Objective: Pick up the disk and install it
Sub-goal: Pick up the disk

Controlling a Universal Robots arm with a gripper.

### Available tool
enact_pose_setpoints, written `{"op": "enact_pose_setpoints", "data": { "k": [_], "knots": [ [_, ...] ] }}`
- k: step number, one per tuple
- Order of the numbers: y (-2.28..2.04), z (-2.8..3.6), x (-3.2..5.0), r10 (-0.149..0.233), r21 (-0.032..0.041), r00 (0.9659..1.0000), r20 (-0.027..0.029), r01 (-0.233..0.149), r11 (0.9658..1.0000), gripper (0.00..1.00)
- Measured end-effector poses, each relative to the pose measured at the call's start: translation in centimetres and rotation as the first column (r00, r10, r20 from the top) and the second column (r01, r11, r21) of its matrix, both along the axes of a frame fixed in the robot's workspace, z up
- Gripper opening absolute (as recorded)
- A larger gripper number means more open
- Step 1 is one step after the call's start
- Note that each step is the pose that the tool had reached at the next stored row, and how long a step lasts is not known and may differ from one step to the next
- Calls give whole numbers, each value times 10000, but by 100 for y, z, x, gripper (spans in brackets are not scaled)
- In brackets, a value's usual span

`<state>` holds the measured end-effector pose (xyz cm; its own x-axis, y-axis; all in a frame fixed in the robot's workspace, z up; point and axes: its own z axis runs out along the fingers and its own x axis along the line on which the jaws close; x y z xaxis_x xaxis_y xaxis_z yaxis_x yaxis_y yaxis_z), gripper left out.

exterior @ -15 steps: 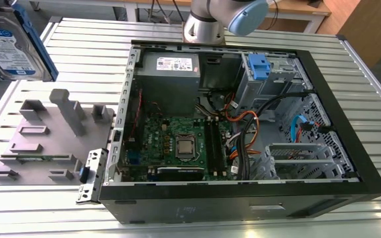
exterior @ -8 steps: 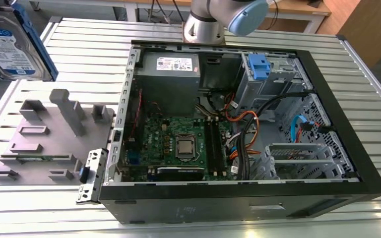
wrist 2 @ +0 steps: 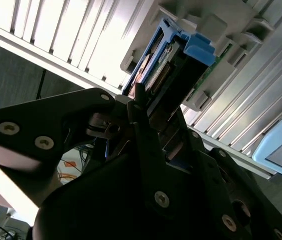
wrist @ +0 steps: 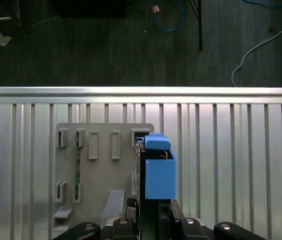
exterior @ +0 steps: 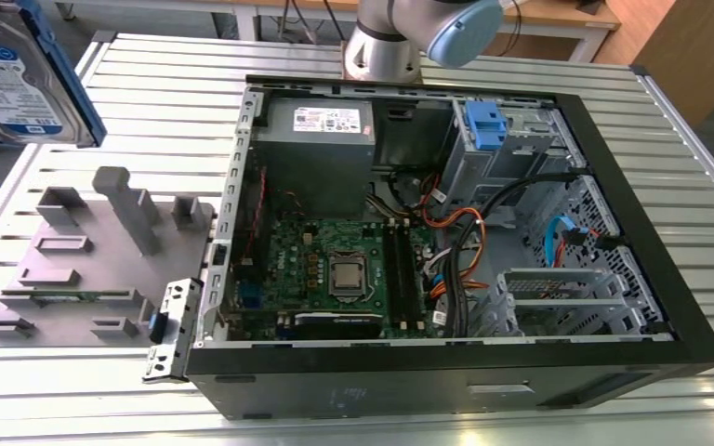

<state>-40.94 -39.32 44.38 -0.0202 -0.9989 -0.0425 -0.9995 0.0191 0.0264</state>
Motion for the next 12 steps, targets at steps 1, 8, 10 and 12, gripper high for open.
{"op": "enact_pose_setpoints", "data": {
  "k": [1, 8, 10, 12],
  "knots": [
    [0, 18, 0, 0, 0, 10000, 0, 0, 10000, 35],
    [0, 181, 0, 0, 0, 10000, 0, 0, 10000, 35],
    [0, 229, 0, 0, 0, 10000, -1, 0, 10000, 35],
    [0, 277, 0, 0, 0, 10000, 0, 0, 10000, 35]
  ]
}}
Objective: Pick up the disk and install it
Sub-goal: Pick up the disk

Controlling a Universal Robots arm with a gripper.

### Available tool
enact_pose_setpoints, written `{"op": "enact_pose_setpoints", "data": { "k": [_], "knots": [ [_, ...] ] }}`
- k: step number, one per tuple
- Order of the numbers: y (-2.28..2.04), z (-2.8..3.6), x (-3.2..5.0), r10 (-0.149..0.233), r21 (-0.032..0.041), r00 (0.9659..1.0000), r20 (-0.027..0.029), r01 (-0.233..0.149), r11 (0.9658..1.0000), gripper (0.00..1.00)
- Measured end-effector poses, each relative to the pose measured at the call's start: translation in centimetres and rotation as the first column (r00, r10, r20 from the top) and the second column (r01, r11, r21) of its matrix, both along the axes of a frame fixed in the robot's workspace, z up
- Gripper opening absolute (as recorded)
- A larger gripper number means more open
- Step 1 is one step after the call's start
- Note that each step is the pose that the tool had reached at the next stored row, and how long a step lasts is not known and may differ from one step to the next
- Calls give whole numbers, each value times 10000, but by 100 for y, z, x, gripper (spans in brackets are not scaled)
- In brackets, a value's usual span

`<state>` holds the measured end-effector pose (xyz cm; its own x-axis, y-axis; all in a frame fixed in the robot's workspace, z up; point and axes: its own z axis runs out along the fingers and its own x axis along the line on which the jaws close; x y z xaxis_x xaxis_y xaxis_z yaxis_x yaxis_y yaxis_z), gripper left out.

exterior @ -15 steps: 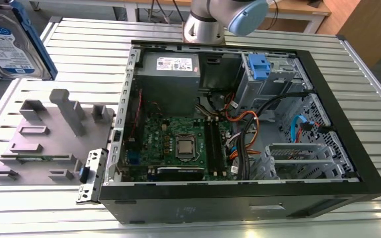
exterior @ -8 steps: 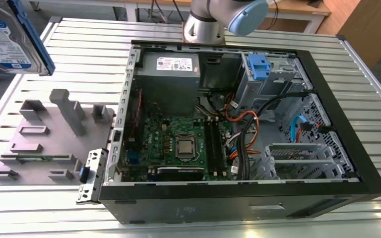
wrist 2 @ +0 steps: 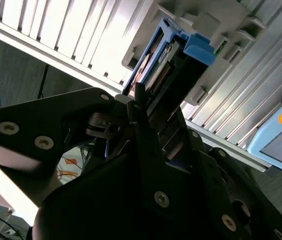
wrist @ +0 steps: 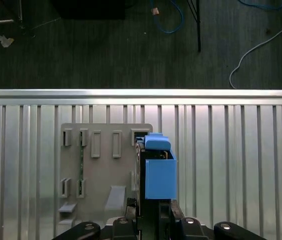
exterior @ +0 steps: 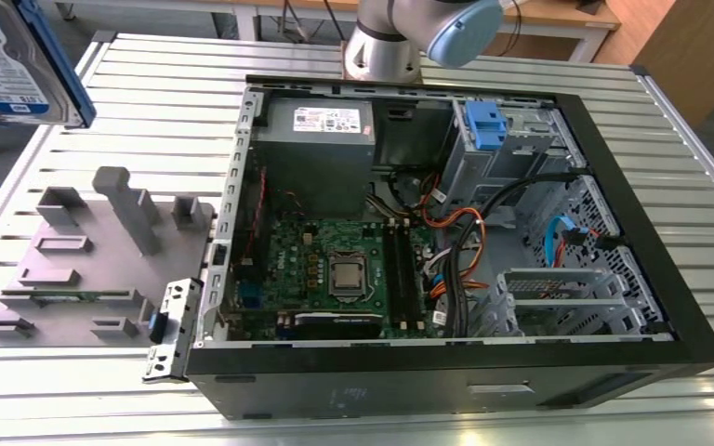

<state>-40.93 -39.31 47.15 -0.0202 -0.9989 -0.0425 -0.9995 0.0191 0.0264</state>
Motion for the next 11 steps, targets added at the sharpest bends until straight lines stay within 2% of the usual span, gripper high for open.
{"op": "enact_pose_setpoints", "data": {
  "k": [3, 11],
  "knots": [
    [0, 52, 0, 0, 0, 10000, 1, 0, 10000, 35],
    [0, 130, 0, 0, 0, 10000, -1, 0, 10000, 35]
  ]
}}
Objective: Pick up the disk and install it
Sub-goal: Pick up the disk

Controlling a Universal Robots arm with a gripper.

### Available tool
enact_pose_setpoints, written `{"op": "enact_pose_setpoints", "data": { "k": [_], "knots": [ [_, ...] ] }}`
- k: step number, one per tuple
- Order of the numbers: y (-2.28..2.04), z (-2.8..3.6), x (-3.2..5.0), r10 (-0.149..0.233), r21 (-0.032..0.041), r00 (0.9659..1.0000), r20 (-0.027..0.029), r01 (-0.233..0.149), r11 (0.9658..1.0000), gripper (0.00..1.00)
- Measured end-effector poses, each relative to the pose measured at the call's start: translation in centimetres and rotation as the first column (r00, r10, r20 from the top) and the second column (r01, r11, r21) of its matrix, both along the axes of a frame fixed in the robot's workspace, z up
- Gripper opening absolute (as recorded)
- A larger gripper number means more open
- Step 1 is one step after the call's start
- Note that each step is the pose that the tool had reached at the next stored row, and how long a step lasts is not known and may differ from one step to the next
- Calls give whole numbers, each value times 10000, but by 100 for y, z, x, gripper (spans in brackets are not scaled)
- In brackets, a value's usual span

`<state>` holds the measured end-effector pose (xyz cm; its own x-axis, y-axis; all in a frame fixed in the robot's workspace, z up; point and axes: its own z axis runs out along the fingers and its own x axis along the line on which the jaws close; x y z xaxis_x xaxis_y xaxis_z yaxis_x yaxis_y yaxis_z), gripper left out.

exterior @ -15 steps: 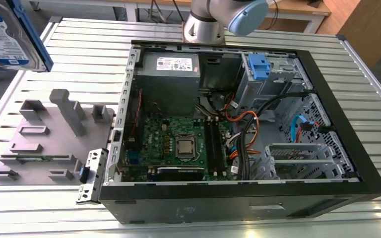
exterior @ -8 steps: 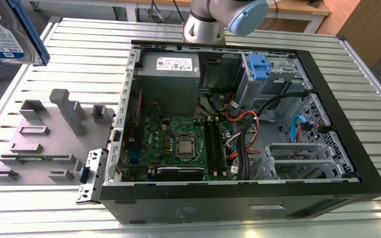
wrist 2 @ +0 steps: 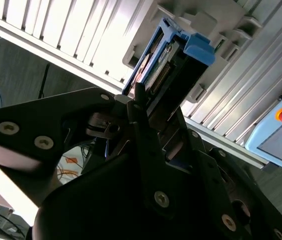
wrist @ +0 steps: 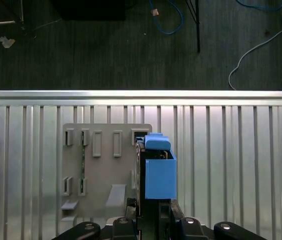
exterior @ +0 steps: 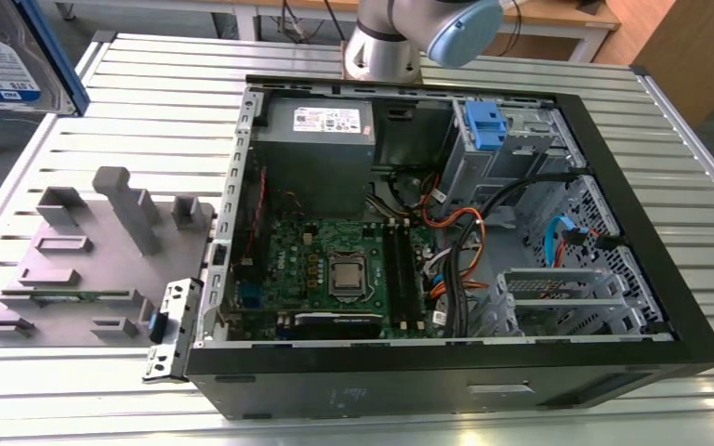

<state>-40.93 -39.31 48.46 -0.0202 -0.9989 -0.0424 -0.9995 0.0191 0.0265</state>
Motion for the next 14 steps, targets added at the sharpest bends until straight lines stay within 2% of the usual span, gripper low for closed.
{"op": "enact_pose_setpoints", "data": {
  "k": [8, 14],
  "knots": [
    [0, 5, 0, 0, 0, 10000, 1, 0, 10000, 35],
    [0, 5, 56, 0, 0, 10000, 0, 0, 10000, 35]
  ]
}}
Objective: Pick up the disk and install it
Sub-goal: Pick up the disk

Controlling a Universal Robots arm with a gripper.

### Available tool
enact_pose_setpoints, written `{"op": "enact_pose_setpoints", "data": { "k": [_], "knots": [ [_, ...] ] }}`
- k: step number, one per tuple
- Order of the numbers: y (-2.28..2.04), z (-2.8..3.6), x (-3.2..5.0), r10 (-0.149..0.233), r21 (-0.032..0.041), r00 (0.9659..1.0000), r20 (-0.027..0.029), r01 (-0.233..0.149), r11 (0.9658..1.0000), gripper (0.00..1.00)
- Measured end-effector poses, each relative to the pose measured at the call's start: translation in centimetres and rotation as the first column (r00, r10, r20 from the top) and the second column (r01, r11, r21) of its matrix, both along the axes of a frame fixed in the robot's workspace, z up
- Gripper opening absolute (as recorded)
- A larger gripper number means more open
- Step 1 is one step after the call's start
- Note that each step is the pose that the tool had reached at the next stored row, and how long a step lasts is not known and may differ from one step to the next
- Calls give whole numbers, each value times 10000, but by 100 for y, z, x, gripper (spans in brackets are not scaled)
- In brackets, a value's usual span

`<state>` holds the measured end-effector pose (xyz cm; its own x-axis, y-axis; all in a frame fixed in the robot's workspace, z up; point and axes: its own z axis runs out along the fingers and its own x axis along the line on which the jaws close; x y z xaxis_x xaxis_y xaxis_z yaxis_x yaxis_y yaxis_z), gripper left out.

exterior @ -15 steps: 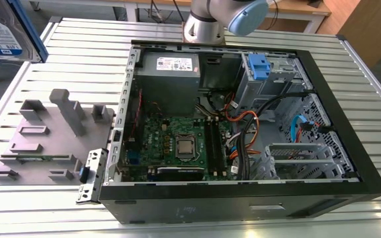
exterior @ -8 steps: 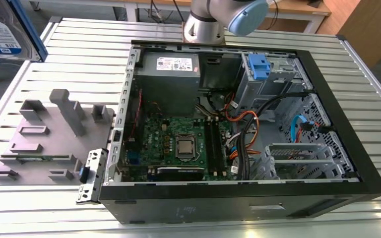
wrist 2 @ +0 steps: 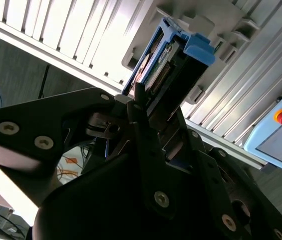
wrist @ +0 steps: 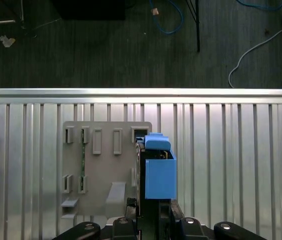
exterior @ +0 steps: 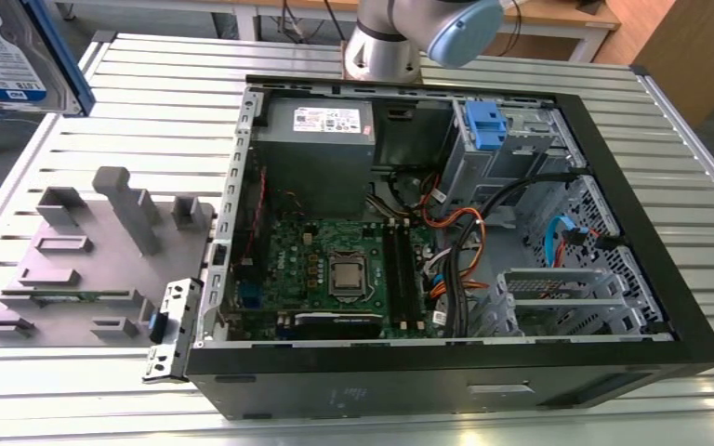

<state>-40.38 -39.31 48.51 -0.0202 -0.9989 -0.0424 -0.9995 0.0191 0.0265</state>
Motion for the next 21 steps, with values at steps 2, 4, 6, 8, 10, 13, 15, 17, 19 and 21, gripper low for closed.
{"op": "enact_pose_setpoints", "data": {
  "k": [2, 4, 6, 8, 10, 13, 15, 17, 19, 21],
  "knots": [
    [0, -1, 33, 0, 1, 10000, 1, 0, 10000, 35],
    [0, 0, 70, -1, 0, 10000, 1, 1, 10000, 35],
    [0, 0, 111, 0, 0, 10000, 0, 0, 10000, 35],
    [0, 0, 162, 0, 0, 10000, 1, 0, 10000, 35],
    [0, 0, 215, 0, 0, 10000, 1, 0, 10000, 35],
    [0, 0, 297, 0, 0, 10000, 0, 0, 10000, 35],
    [0, 0, 353, 0, 0, 10000, 1, 0, 10000, 35],
    [0, -1, 408, 0, 0, 10000, 1, 0, 10000, 35],
    [0, -1, 463, -1, 0, 10000, 0, 1, 10000, 35],
    [0, -1, 521, 0, 1, 10000, 1, 0, 10000, 35]
  ]
}}
